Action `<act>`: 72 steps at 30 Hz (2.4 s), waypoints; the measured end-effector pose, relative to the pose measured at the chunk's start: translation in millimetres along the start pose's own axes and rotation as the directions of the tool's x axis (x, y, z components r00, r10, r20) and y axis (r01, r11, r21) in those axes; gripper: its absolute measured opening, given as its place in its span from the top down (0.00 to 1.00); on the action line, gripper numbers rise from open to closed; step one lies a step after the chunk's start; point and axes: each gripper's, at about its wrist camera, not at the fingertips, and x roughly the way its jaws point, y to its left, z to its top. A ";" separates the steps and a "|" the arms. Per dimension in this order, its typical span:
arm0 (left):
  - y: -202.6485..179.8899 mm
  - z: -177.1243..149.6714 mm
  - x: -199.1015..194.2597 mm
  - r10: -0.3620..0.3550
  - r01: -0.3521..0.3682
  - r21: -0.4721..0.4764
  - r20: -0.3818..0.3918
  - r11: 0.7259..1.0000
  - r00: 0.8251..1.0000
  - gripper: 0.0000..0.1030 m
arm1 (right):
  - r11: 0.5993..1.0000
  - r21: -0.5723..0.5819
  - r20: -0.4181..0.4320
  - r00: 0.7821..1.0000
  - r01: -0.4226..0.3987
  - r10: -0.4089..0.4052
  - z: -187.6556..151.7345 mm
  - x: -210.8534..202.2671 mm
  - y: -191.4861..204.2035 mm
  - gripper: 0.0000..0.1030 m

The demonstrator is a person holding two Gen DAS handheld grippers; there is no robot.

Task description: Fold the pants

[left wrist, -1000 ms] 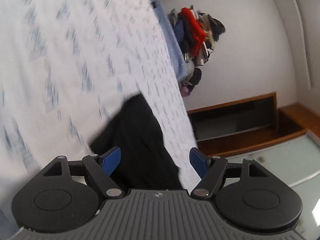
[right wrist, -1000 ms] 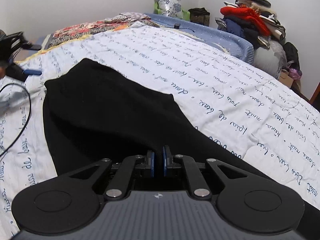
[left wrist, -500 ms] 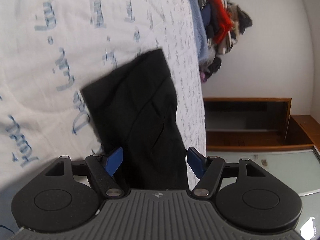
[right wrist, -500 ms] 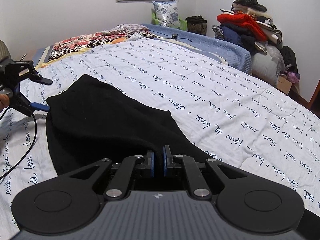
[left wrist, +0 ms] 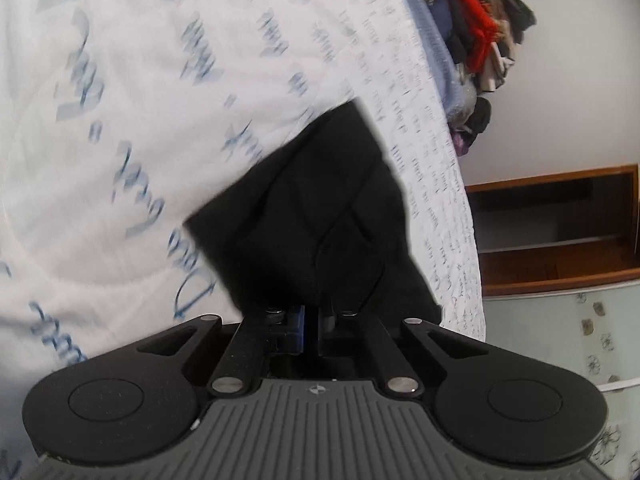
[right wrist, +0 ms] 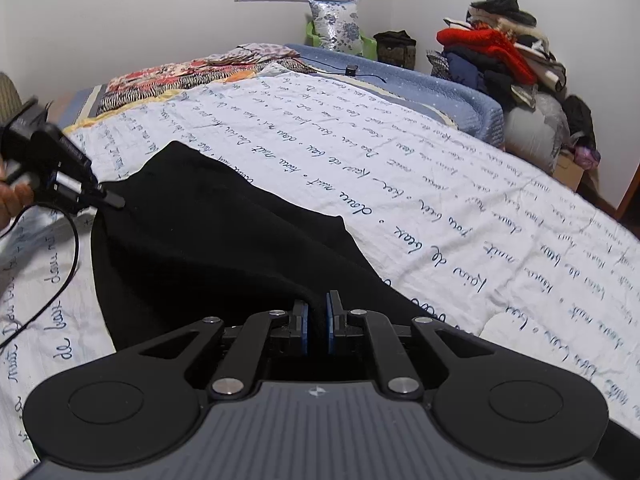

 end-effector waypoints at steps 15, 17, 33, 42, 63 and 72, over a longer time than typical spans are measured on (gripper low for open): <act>20.8 14.3 -19.7 0.032 -0.035 0.084 0.036 0.996 0.999 0.78 | 0.999 -0.020 -0.049 0.998 -0.039 0.038 -51.9 15.0 68.0 0.78; 19.1 10.2 -24.8 0.019 -0.022 0.096 0.033 0.995 0.999 0.78 | 0.999 0.031 -0.056 0.998 -0.041 0.043 -56.3 13.0 63.8 0.46; -77.2 -95.4 -9.4 -0.243 0.244 0.506 -0.068 0.828 0.968 0.74 | 0.101 0.983 0.176 0.939 -0.152 -0.295 -231.4 -162.1 -152.0 0.25; -126.8 -172.2 37.1 -0.206 0.276 0.676 -0.184 0.683 0.961 0.62 | -0.015 0.992 0.117 0.966 -0.123 -0.230 -240.8 -131.8 -151.1 0.11; -217.1 -418.5 144.6 -0.141 -0.057 0.885 -0.010 -0.461 0.990 0.51 | 0.046 0.944 0.329 0.921 -0.327 -0.211 -248.9 -123.7 -162.1 0.88; -217.3 -425.1 187.8 -0.073 -0.140 0.785 0.120 -0.603 0.990 0.67 | -0.005 0.905 0.413 0.884 -0.425 -0.219 -259.0 -126.0 -159.6 0.88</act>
